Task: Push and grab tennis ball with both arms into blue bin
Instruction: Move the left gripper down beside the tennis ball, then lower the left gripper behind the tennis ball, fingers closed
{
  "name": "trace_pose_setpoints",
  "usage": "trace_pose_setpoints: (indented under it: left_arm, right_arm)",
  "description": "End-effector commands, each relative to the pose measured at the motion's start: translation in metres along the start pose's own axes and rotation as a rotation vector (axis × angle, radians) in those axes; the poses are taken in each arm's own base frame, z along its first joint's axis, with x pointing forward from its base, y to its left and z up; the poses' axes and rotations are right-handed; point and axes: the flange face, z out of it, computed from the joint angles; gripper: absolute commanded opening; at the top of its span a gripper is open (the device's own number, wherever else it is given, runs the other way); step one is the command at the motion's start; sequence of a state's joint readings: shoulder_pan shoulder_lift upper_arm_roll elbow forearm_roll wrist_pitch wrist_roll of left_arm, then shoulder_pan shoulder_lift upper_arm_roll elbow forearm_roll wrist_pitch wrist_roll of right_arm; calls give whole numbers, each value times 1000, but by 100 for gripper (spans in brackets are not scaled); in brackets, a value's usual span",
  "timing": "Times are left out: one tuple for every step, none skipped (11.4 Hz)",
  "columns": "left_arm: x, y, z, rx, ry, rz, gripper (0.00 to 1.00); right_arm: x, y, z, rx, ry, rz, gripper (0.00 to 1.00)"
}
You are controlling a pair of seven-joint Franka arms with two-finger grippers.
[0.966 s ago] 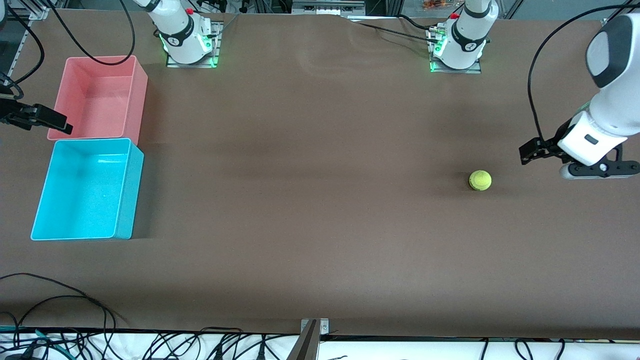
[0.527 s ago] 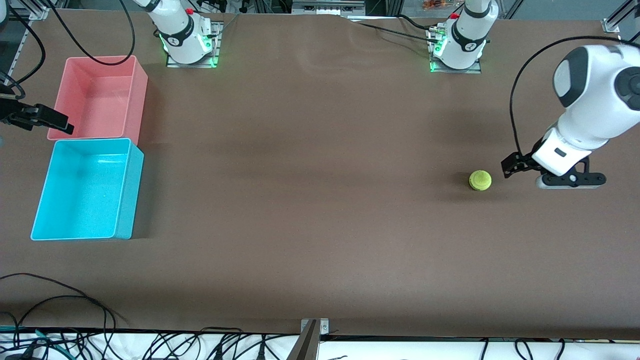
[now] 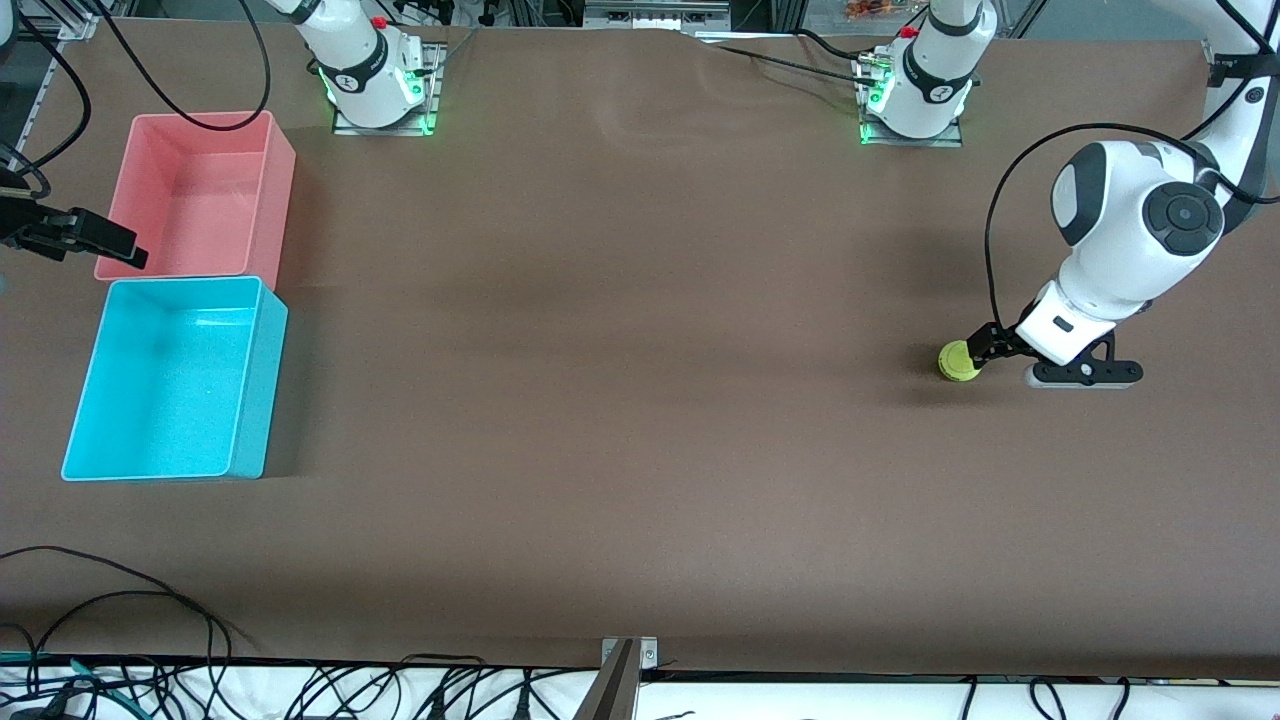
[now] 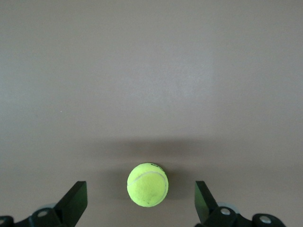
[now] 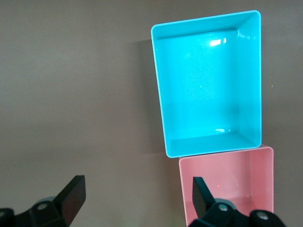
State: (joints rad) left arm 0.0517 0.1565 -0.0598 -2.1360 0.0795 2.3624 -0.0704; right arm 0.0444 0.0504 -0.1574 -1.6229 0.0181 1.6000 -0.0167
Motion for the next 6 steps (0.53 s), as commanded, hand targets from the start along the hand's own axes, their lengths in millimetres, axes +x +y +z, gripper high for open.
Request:
trace_pose_setpoints:
  left_arm:
    - [2,-18,22,11,-6,-5,88]
    - [2,-18,31,10,-20,-5,87]
    - [2,-18,36,8,-23,-4,87]
    - [3,-17,40,7,-18,-4,83]
    - [2,-17,48,6,-30,-3,79]
    - [1,-17,52,5,-38,-3,54]
  right_arm:
    - [-2,-1,-6,9,0,-11,100]
    - [-2,-1,-6,9,0,-9,100]
    - [-2,0,-6,9,0,-8,100]
    - [-2,-1,-6,9,0,-9,100]
    - [-2,0,-6,9,1,-8,100]
    - [-2,0,-6,9,0,-8,100]
